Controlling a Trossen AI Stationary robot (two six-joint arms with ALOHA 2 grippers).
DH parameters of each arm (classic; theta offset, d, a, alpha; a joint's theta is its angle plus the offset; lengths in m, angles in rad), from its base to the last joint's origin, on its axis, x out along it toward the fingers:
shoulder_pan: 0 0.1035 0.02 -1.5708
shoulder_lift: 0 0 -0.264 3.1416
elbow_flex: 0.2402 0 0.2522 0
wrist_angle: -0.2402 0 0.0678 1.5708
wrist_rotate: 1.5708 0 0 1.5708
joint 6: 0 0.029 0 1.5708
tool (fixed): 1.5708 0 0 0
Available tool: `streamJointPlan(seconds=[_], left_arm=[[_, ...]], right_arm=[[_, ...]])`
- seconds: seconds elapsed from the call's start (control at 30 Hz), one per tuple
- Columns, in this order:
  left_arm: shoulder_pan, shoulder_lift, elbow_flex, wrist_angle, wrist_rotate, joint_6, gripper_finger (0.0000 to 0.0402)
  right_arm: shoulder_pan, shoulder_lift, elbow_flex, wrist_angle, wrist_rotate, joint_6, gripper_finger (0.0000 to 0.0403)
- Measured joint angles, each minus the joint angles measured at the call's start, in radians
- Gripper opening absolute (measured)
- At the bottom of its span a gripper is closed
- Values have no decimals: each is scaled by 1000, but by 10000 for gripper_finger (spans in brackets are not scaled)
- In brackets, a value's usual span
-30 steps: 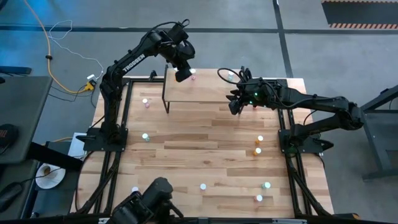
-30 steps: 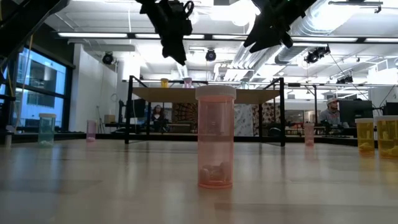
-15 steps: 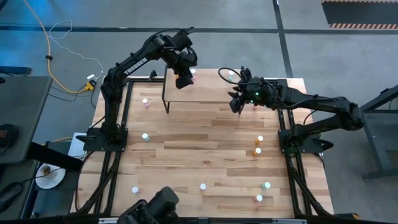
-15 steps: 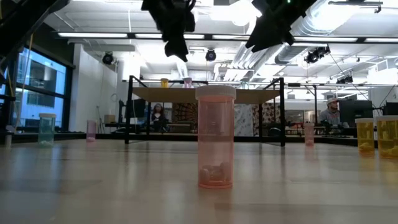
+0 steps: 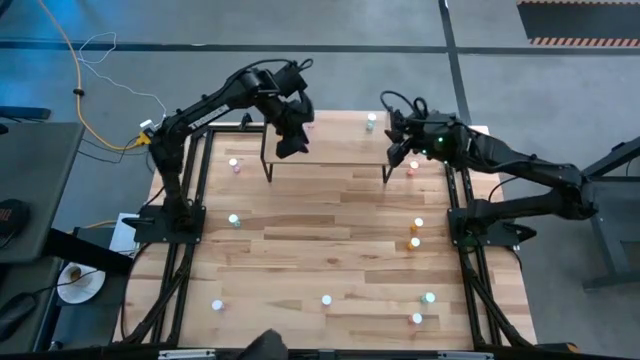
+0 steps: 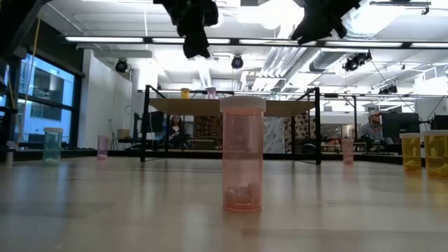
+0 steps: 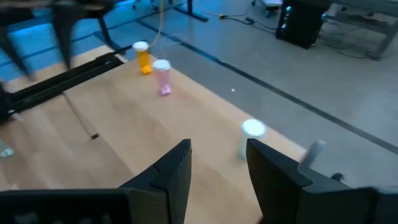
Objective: Pick and place medicine bottles onto shelf by color
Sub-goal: Put the top pink pill bottle on the shelf
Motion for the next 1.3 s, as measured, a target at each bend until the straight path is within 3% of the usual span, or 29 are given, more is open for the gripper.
streamJointPlan(seconds=[0.47,0.73,0.9,1.03,1.17,1.3], left_arm=[[-71,-358,-365,258,-14,-155,164],[-157,-506,-505,346,-174,-223,164],[-193,-627,-640,460,-180,-276,164],[-209,-716,-742,539,-191,-335,164],[-228,-784,-809,596,-192,-367,164],[-255,-827,-859,631,-253,-392,164]], right_arm=[[-132,-24,0,-99,-10,25,152],[-215,-25,0,-156,-11,28,193],[-236,-25,0,-241,-30,53,200],[-236,-25,0,-311,-88,91,200],[-235,-26,0,-381,-218,149,200],[-201,-25,0,-437,-278,201,200]])
